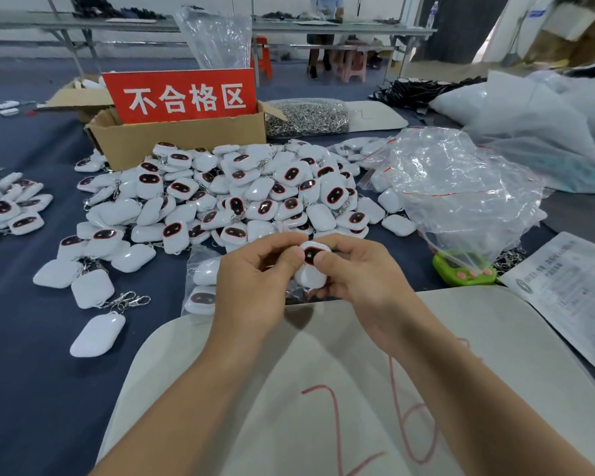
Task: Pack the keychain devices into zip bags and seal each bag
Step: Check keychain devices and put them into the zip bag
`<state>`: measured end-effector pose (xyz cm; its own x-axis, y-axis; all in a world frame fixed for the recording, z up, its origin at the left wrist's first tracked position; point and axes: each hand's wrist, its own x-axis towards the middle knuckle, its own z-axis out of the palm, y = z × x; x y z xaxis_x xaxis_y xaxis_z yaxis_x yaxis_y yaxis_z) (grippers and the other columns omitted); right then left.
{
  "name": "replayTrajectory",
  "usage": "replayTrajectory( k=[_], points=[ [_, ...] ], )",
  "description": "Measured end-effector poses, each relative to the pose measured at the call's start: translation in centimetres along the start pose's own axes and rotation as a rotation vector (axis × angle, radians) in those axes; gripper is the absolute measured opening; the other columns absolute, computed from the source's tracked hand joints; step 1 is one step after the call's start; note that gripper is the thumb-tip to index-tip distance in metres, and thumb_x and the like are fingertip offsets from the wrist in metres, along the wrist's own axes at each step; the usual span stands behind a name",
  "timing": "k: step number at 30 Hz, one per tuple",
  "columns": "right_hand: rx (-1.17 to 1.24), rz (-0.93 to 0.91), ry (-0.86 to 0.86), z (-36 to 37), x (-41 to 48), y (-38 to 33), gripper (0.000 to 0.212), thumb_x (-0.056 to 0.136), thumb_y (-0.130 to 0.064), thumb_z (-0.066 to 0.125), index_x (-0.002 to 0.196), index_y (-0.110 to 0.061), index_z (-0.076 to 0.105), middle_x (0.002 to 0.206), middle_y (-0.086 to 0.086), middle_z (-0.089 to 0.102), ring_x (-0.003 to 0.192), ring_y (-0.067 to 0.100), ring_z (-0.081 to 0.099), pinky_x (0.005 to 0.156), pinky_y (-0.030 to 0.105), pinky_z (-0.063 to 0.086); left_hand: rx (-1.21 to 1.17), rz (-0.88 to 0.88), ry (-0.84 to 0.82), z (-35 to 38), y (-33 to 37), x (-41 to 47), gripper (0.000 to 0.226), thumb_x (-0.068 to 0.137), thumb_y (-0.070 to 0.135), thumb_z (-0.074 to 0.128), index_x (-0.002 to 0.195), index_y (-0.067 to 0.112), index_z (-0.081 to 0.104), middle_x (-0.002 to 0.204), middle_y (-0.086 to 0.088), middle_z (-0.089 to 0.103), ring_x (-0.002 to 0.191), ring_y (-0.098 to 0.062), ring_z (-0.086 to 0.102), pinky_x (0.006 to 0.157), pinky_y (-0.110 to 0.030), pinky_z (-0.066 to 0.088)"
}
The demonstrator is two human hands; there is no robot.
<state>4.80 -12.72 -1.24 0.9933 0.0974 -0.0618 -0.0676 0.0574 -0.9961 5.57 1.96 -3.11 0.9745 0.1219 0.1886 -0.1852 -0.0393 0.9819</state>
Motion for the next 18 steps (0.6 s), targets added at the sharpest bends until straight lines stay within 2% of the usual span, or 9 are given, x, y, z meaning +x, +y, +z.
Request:
replayTrajectory(
  k=[2,4,6,8,10,12,15,16,18],
  points=[
    [0.049,0.005,-0.022,-0.1,0.1,0.0,0.028,0.097,0.005,0.053,0.096,-0.008,0.077,0.083,0.014,0.073,0.073,0.021,0.068,0.065,0.030,0.057,0.008,0.006,-0.011,0.1,0.2,-0.1,0.031,0.094,0.008,0.072,0.087,0.037,0.081,0.087,0.010,0.079,0.082,-0.005,0.073,0.074,-0.014,0.053],
    [0.074,0.001,-0.030,-0.4,0.1,0.0,0.030,0.094,0.008,0.051,0.096,-0.007,0.078,0.081,0.015,0.072,0.070,0.021,0.066,0.062,0.028,0.055,0.048,0.030,-0.021,0.2,0.3,-0.2,0.037,0.094,0.015,0.072,0.083,0.050,0.079,0.086,0.014,0.079,0.083,-0.007,0.073,0.074,-0.018,0.055],
    [0.007,-0.034,0.004,-0.6,0.2,0.2,0.031,0.091,0.006,0.054,0.091,-0.012,0.080,0.076,0.013,0.069,0.065,0.019,0.059,0.059,0.026,0.051,0.108,0.049,-0.039,0.2,0.4,-0.5,0.030,0.090,0.028,0.071,0.083,0.057,0.076,0.085,0.018,0.078,0.084,-0.007,0.073,0.077,-0.020,0.057],
    [-0.071,-0.071,0.044,-0.6,0.3,0.2,0.030,0.083,0.000,0.058,0.084,-0.018,0.082,0.070,0.009,0.067,0.061,0.014,0.053,0.056,0.024,0.047,0.149,0.049,-0.066,0.4,0.5,-0.8,0.022,0.084,0.037,0.066,0.088,0.056,0.077,0.084,0.020,0.077,0.083,-0.002,0.073,0.075,-0.018,0.056],
    [-0.079,-0.088,0.049,-0.7,0.2,0.2,0.030,0.080,-0.003,0.058,0.081,-0.021,0.082,0.066,0.002,0.068,0.056,0.008,0.054,0.053,0.020,0.047,0.172,0.053,-0.083,0.5,0.6,-1.0,0.024,0.085,0.035,0.064,0.096,0.052,0.078,0.083,0.020,0.077,0.082,0.001,0.073,0.075,-0.020,0.056],
    [-0.113,-0.104,0.048,-0.8,0.3,0.2,0.032,0.087,0.002,0.058,0.086,-0.019,0.081,0.068,0.003,0.072,0.058,0.006,0.059,0.054,0.019,0.048,0.174,0.058,-0.086,0.6,0.7,-1.1,0.026,0.088,0.030,0.066,0.098,0.050,0.079,0.084,0.020,0.078,0.085,0.000,0.074,0.081,-0.026,0.058],
    [-0.195,-0.139,0.047,-0.8,0.3,0.3,0.029,0.091,-0.001,0.057,0.096,-0.018,0.080,0.082,0.012,0.076,0.071,0.015,0.059,0.066,0.032,0.047,0.147,0.059,-0.061,0.5,0.6,-1.0,0.034,0.092,0.020,0.070,0.094,0.054,0.077,0.085,0.021,0.078,0.087,0.000,0.074,0.083,-0.027,0.058],
    [-0.207,-0.146,0.043,-0.8,0.3,0.3,0.029,0.093,-0.001,0.056,0.098,-0.018,0.079,0.080,0.008,0.076,0.072,0.013,0.059,0.068,0.031,0.047,0.143,0.061,-0.052,0.5,0.6,-0.9,0.037,0.092,0.019,0.071,0.093,0.055,0.077,0.084,0.021,0.078,0.086,0.000,0.074,0.081,-0.024,0.058],
    [-0.242,-0.153,0.031,-0.8,0.3,0.3,0.029,0.095,0.001,0.057,0.099,-0.018,0.078,0.071,-0.010,0.073,0.068,0.001,0.060,0.068,0.020,0.047,0.128,0.071,-0.036,0.6,0.6,-0.9,0.039,0.089,0.017,0.072,0.092,0.056,0.077,0.083,0.019,0.078,0.083,0.000,0.075,0.079,-0.023,0.058]
  ],
)
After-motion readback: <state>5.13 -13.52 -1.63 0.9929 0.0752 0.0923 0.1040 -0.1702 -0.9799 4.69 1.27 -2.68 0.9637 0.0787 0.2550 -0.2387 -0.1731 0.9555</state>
